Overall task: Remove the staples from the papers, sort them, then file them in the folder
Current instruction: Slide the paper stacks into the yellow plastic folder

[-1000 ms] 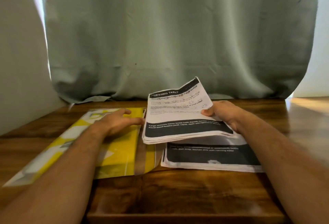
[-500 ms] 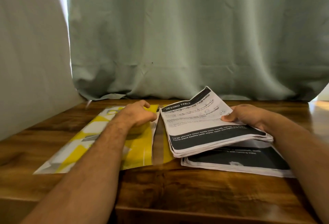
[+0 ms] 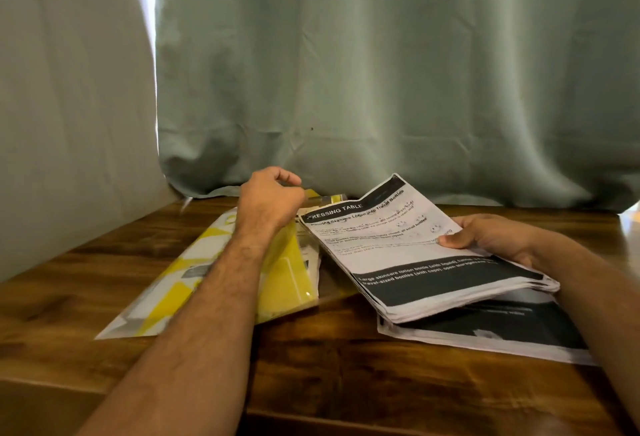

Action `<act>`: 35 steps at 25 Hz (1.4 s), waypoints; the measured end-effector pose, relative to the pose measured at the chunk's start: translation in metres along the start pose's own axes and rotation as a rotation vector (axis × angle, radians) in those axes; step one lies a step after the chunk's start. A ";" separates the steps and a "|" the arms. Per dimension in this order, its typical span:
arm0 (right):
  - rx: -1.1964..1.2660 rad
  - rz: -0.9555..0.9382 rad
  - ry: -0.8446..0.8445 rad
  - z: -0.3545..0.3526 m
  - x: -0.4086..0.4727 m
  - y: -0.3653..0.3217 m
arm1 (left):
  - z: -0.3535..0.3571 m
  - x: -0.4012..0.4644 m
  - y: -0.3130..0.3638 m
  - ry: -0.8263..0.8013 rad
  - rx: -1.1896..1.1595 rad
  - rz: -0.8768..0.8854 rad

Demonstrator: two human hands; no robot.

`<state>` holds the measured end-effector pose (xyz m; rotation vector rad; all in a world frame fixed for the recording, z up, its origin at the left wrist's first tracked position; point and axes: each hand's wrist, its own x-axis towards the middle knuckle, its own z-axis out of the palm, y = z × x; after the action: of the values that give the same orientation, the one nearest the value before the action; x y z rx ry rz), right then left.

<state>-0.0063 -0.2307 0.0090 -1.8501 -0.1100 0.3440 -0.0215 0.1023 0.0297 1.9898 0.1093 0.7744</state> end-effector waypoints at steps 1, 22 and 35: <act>0.016 -0.007 -0.016 0.005 0.004 -0.004 | -0.001 0.000 0.000 -0.015 -0.035 -0.006; -0.043 -0.123 0.151 0.124 0.031 -0.058 | 0.007 -0.016 0.020 0.066 0.098 0.121; 0.000 -0.105 -0.027 0.152 0.038 -0.052 | 0.009 -0.024 0.024 0.020 0.068 0.191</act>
<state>-0.0088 -0.0657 0.0116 -1.8325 -0.2253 0.2957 -0.0408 0.0738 0.0350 2.0779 -0.0437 0.9234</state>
